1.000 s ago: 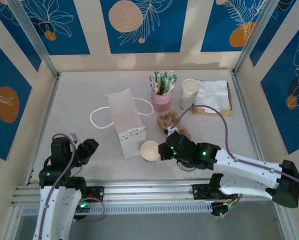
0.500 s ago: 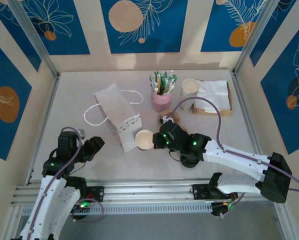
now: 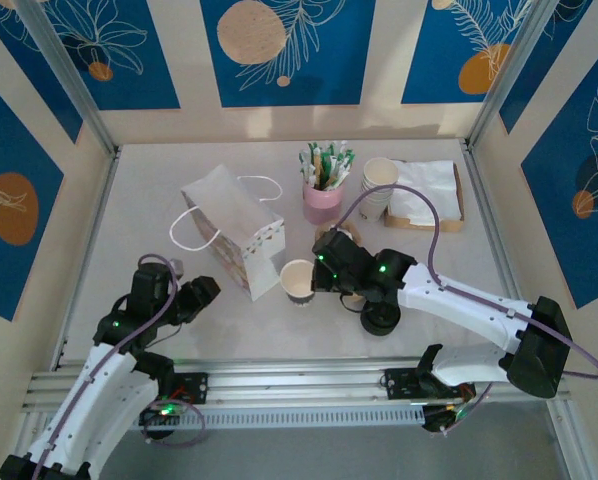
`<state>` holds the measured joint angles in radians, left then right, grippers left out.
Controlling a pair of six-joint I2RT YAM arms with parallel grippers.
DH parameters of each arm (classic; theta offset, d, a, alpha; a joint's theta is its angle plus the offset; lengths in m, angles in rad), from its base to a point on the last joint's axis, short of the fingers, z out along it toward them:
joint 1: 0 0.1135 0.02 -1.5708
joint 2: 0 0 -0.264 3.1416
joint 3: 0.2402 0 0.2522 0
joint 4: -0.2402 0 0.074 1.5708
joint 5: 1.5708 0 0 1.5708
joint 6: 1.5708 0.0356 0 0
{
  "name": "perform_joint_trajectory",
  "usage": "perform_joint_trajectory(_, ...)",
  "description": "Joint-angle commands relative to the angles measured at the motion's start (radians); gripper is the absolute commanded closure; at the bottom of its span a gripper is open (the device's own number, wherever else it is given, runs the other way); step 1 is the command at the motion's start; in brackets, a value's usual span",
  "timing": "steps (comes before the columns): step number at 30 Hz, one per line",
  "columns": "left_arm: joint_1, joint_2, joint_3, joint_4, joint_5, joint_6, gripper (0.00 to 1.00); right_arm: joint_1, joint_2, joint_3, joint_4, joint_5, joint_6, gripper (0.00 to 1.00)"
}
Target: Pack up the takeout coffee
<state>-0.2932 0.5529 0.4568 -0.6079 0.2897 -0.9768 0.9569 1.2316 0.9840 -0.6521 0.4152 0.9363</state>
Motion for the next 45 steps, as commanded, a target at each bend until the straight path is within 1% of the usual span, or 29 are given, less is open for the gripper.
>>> perform_joint_trajectory(1,-0.011,-0.001,-0.02,0.028,-0.035,-0.024,0.43,-0.003,-0.043,-0.016,-0.12,-0.018,0.067,1.0)
perform_joint_trajectory(5,-0.015,0.02,-0.022,0.062,0.015,-0.006,0.41,-0.003,-0.076,-0.058,-0.113,-0.041,0.104,1.0)
perform_joint_trajectory(10,-0.022,0.023,-0.02,0.049,0.011,-0.001,0.4,-0.001,-0.092,-0.083,-0.098,-0.055,0.132,1.0)
perform_joint_trajectory(17,-0.035,0.012,-0.032,0.062,0.004,-0.016,0.4,0.003,-0.072,-0.088,-0.136,-0.044,0.162,1.0)
perform_joint_trajectory(22,-0.037,0.013,-0.032,0.059,-0.006,-0.017,0.4,0.003,-0.072,-0.088,-0.139,-0.052,0.165,0.92)
perform_joint_trajectory(27,-0.04,0.012,-0.034,0.053,-0.014,-0.015,0.4,0.003,-0.069,-0.09,-0.139,-0.061,0.165,0.87)
perform_joint_trajectory(33,-0.041,0.004,-0.048,0.046,-0.018,-0.016,0.4,0.003,-0.062,-0.092,-0.147,-0.067,0.163,0.87)
perform_joint_trajectory(37,-0.043,0.0,-0.05,0.046,-0.024,-0.016,0.4,0.003,-0.048,-0.093,-0.141,-0.067,0.17,0.91)
perform_joint_trajectory(45,-0.045,0.007,-0.049,0.053,-0.034,-0.015,0.4,0.004,-0.005,-0.089,-0.069,-0.09,0.168,0.9)
